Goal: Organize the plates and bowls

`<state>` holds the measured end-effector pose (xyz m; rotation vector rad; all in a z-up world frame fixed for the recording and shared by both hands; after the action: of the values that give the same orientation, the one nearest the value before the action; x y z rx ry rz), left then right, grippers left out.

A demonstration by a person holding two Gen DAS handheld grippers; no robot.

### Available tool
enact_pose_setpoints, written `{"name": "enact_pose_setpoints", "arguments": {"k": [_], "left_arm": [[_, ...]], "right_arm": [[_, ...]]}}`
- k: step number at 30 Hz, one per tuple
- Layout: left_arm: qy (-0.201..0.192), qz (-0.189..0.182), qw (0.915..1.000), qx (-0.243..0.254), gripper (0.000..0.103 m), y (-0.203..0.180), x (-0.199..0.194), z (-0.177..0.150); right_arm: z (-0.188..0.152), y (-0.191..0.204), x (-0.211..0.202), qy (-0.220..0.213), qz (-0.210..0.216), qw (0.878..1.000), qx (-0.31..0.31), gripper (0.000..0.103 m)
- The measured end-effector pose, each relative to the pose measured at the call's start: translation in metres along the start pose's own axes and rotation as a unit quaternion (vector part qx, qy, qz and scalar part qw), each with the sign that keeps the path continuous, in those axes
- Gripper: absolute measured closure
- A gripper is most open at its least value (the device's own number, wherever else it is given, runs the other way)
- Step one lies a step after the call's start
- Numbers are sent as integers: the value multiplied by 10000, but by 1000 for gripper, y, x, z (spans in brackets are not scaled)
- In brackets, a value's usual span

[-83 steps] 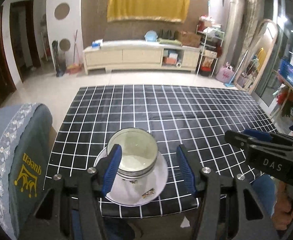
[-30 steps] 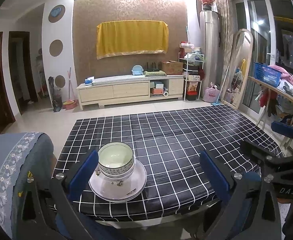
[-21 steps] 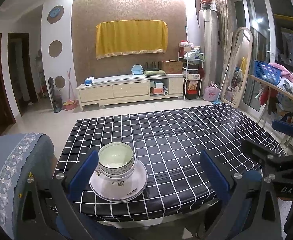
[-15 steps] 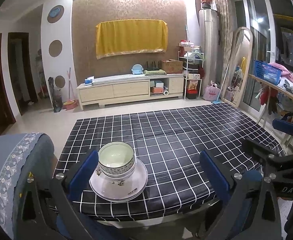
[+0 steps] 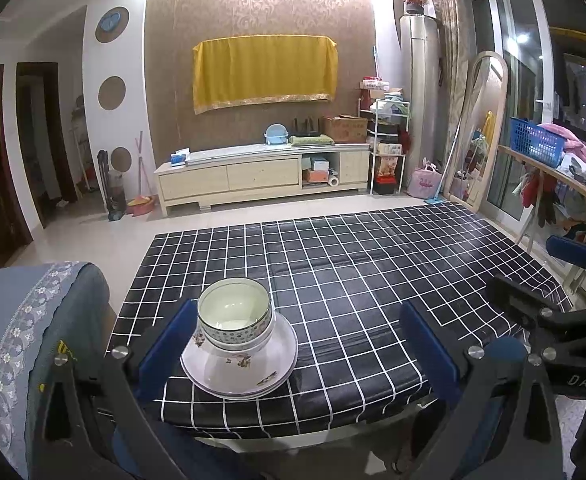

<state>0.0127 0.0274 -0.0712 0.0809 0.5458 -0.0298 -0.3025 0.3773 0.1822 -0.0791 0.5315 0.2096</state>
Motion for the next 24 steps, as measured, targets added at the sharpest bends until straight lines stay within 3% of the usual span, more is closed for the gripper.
{"name": "enact_pose_setpoints", "arguments": {"k": [24], "left_arm": [[58, -65, 10000, -7, 3, -2, 1, -6]], "right_arm": [[0, -3, -1, 39, -86, 10000, 13, 0]]}}
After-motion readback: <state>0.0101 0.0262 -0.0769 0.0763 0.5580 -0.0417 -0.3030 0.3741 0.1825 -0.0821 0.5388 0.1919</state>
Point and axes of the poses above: each gripper's, at about its wrist camera, not at the fingertips, and x roughly the way its jaws point, y to its left, z to its top, the point moved 8 cm from there along x, roughly the way its jaws point, and after that the axes turned 3 degrees about x, right-handed, at the moved point
